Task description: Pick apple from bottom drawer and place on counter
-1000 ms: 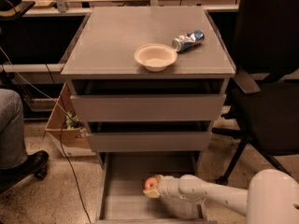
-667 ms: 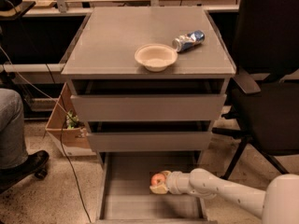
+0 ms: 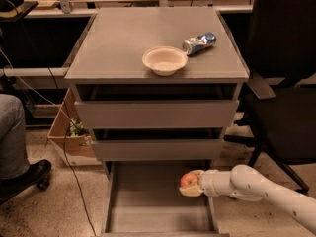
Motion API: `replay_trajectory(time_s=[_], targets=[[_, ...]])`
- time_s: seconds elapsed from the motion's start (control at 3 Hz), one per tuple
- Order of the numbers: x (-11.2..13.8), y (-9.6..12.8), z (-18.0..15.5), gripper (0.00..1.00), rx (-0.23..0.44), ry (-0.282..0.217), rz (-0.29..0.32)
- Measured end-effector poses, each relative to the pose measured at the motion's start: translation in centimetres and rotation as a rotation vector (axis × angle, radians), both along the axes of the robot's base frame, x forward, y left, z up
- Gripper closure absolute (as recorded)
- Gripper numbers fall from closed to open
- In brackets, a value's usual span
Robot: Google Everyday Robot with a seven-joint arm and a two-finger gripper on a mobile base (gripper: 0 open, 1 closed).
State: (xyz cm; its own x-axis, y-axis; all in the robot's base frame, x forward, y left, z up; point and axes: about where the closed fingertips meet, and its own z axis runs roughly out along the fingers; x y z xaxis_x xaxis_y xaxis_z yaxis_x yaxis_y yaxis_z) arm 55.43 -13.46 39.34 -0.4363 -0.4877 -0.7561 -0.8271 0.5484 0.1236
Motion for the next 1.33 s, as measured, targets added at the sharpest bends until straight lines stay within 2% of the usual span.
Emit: replay_trajectory(time_s=[0.33, 0.67, 1.0, 1.33], targets=[[-0.1, 0.2, -0.3, 1.0, 0.003, 0.005, 0.002], [0.0, 1.2, -0.7, 1.0, 0.001, 0.035, 0.019], [-1.1, 1.0, 4.8, 1.0, -0.003, 0.04, 0.0], [-1.0, -0.2, 12.7, 1.0, -0.047, -0.035, -0.008]])
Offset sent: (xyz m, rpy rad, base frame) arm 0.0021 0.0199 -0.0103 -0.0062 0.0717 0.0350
